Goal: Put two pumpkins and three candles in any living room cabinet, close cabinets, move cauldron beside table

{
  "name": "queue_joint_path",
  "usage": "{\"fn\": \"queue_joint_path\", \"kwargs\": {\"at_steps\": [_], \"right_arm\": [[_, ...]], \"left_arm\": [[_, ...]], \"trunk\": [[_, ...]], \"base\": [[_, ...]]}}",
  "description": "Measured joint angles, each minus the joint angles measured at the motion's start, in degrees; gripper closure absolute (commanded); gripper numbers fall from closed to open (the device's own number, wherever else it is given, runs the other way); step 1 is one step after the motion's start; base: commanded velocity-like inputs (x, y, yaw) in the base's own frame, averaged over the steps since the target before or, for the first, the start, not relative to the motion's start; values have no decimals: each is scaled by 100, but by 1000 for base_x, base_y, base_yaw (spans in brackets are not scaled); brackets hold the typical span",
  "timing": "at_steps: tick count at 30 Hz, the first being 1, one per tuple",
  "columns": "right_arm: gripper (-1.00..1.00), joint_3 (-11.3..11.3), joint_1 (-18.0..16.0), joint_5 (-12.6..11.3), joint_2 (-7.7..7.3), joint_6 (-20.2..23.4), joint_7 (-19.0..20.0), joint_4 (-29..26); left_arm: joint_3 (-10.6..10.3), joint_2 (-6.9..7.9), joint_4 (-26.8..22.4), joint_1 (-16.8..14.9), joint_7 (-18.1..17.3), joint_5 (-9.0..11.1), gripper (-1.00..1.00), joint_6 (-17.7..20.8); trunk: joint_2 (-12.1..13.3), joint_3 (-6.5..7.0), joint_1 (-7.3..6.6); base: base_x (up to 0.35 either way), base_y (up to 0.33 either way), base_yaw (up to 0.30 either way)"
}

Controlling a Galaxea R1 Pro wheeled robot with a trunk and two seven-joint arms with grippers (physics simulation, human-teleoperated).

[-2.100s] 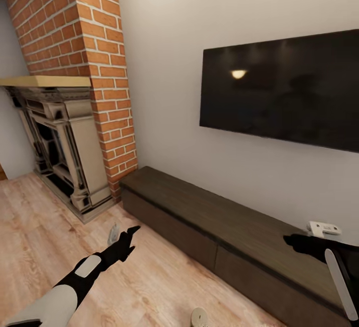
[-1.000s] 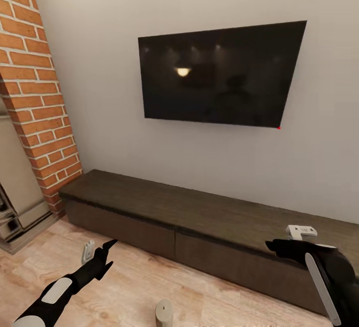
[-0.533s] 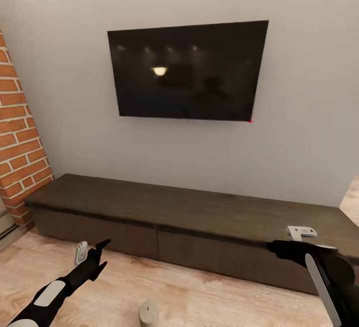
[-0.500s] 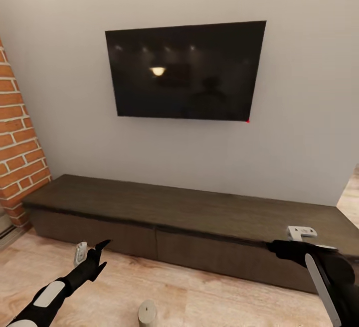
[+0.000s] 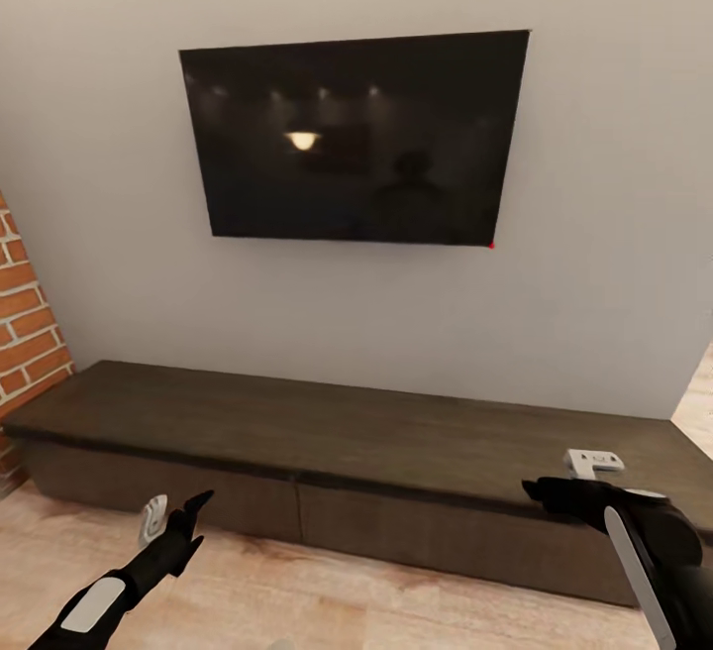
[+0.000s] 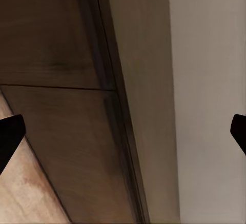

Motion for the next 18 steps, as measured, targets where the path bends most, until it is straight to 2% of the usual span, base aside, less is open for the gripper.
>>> {"fn": "queue_joint_path", "kwargs": {"at_steps": [7,18], "right_arm": [[-100,1,0,1,0,-1,9,-9],[-100,-4,0,22,0,-4,10,2]], "left_arm": [[27,-7,1,21,14,2,-100,-5],[33,-40,0,19,20,14,-100,-10]], "trunk": [[0,0,0],[0,0,0]], "base": [[238,194,-237],[33,27,-38]]}}
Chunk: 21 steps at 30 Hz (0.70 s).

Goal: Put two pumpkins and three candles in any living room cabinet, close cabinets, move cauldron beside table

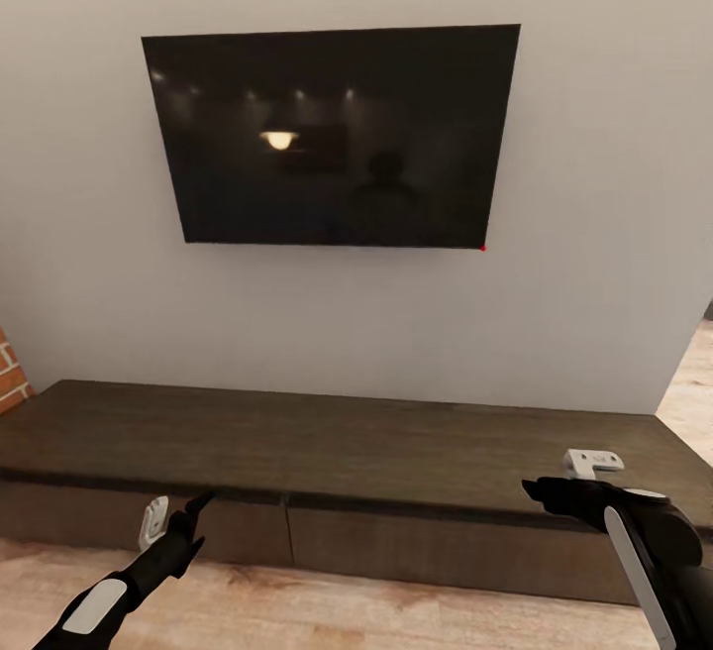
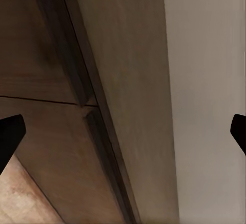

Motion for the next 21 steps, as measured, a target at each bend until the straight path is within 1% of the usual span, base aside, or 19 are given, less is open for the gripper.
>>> {"fn": "queue_joint_path", "kwargs": {"at_steps": [3,8,10,21], "right_arm": [[-100,-1,0,3,0,0,0,4],[-100,-1,0,8,0,0,0,5],[-100,-1,0,11,0,0,0,5],[-100,7,5,-11,-24,-82,16,36]], "left_arm": [[-1,-6,0,1,-6,-6,-100,-22],[-12,-15,0,6,-14,-5,-100,-106],[-14,-17,0,7,-14,-5,-100,-120],[17,-35,83,15,9,48,-100,-135]], "trunk": [[0,0,0],[0,0,0],[0,0,0],[0,0,0]], "base": [[149,1,-2],[263,0,-1],[154,0,0],[18,0,0]]}}
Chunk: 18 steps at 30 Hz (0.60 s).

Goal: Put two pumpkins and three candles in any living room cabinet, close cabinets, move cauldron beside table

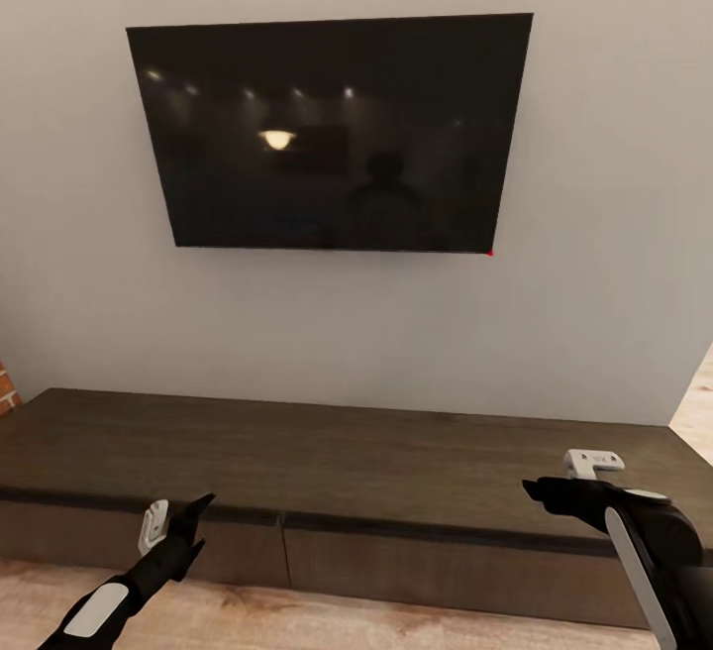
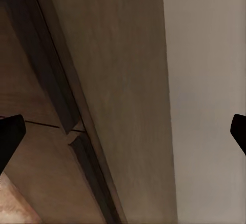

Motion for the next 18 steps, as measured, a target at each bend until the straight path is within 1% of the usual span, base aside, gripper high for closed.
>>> {"fn": "queue_joint_path", "kwargs": {"at_steps": [8,12,13,17,18], "right_arm": [[-100,13,28,25,21,-6,-7,-8],[-100,17,30,30,23,14,-7,-35],[-100,15,30,31,23,18,-8,-52],[-100,17,32,33,23,26,-8,-85],[-100,17,31,35,23,30,-8,-95]], "left_arm": [[8,14,21,0,1,6,-100,14],[9,35,242,-11,7,4,-100,15],[9,39,385,-21,10,1,-100,12],[10,23,469,-36,33,4,-100,9],[7,11,471,-43,31,3,-100,-65]], "trunk": [[0,0,0],[0,0,0],[0,0,0],[0,0,0],[0,0,0]], "base": [[0,0,0],[0,0,0],[0,0,0],[0,0,0],[0,0,0]]}}
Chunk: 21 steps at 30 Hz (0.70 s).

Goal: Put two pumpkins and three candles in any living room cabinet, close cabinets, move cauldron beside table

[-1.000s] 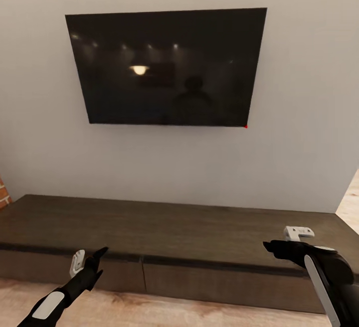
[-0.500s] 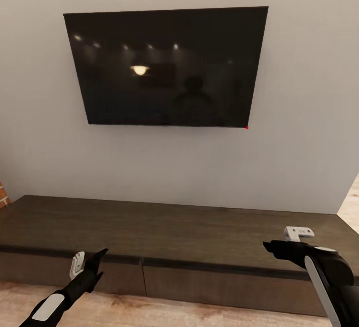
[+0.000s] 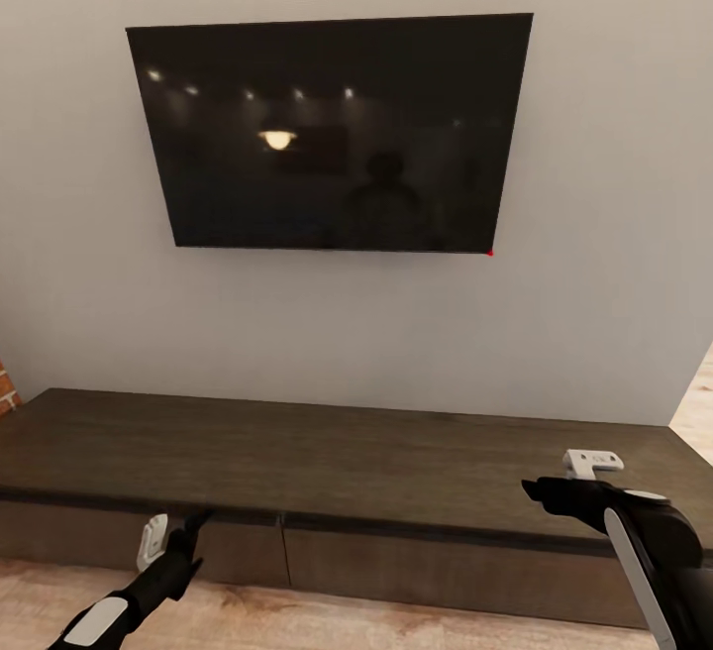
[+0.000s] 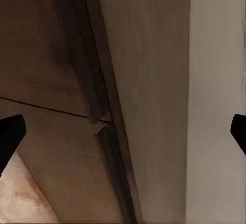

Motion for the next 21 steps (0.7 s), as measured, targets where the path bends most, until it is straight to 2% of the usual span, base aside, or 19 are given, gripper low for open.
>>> {"fn": "queue_joint_path", "kwargs": {"at_steps": [7,9,14,21], "right_arm": [[-100,-6,-1,6,-2,23,0,-62],[-100,-7,3,6,-6,34,0,-102],[-100,-8,15,6,-9,41,0,-164],[-100,-1,31,11,-9,43,0,-179]], "left_arm": [[-8,-31,-3,-15,-23,7,-100,-305],[-17,-108,9,-15,-25,-22,-100,-415],[-32,-185,14,-15,-32,-39,-100,-553],[-61,-203,4,-17,-52,-42,-100,-542]], "trunk": [[0,0,0],[0,0,0],[0,0,0],[-279,-125,153]], "base": [[0,0,0],[0,0,0],[0,0,0],[0,0,0]]}}
